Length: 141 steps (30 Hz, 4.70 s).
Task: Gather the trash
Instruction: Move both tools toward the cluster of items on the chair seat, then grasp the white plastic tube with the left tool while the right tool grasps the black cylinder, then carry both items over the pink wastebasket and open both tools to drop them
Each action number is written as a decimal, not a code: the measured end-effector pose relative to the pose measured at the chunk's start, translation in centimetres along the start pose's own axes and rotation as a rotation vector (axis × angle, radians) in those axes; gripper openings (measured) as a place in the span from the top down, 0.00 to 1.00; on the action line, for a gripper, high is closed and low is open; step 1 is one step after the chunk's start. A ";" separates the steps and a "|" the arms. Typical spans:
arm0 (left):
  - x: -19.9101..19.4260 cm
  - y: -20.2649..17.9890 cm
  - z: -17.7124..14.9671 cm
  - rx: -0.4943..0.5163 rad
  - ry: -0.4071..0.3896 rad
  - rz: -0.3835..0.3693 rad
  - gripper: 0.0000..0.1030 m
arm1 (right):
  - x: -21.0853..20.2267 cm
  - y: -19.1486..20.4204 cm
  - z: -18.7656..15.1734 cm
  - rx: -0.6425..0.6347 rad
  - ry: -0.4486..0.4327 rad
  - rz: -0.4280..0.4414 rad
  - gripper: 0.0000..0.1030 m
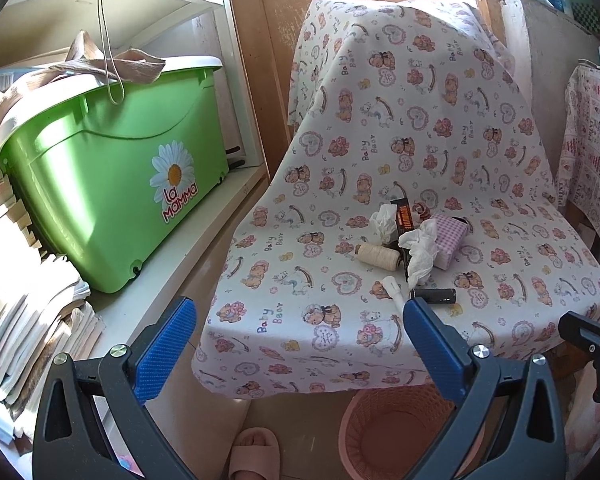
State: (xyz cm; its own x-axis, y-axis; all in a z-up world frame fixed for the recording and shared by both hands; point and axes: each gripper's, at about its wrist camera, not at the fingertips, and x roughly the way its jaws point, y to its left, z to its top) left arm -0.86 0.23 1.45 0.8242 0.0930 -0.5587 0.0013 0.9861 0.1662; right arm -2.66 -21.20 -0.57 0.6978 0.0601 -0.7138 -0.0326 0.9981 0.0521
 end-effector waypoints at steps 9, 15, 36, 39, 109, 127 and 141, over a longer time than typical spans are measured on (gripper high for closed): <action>0.2 0.8 0.2 -0.045 0.016 -0.023 0.00 | 0.0 -0.1 0.0 0.002 0.001 0.000 0.00; -0.1 1.0 0.3 -0.043 -0.001 -0.004 0.00 | 0.0 -0.2 0.0 0.009 -0.001 -0.005 0.00; -0.8 1.0 -0.1 -0.074 -0.088 0.039 0.01 | -0.3 -0.2 0.0 -0.004 -0.042 -0.013 0.00; -0.4 1.5 0.0 -0.116 -0.082 0.005 0.01 | -0.3 -0.2 0.1 -0.003 -0.042 -0.011 0.00; 5.7 0.0 1.8 -0.045 0.123 -0.223 0.91 | 13.0 6.3 3.7 -0.188 0.159 0.209 0.76; 1.7 -0.7 0.2 -0.070 0.129 -0.289 0.91 | 3.1 2.3 2.5 -0.043 0.027 0.202 0.96; 5.2 -3.0 -4.9 -0.100 0.509 -0.402 0.91 | 3.3 3.0 -2.9 -0.060 0.240 0.212 0.96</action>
State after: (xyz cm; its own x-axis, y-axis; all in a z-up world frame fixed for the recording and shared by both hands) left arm 0.63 -1.56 -5.90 0.3996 -0.2560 -0.8802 0.1801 0.9634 -0.1984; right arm -2.57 -17.96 -4.82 0.4825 0.2607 -0.8362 -0.2064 0.9616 0.1808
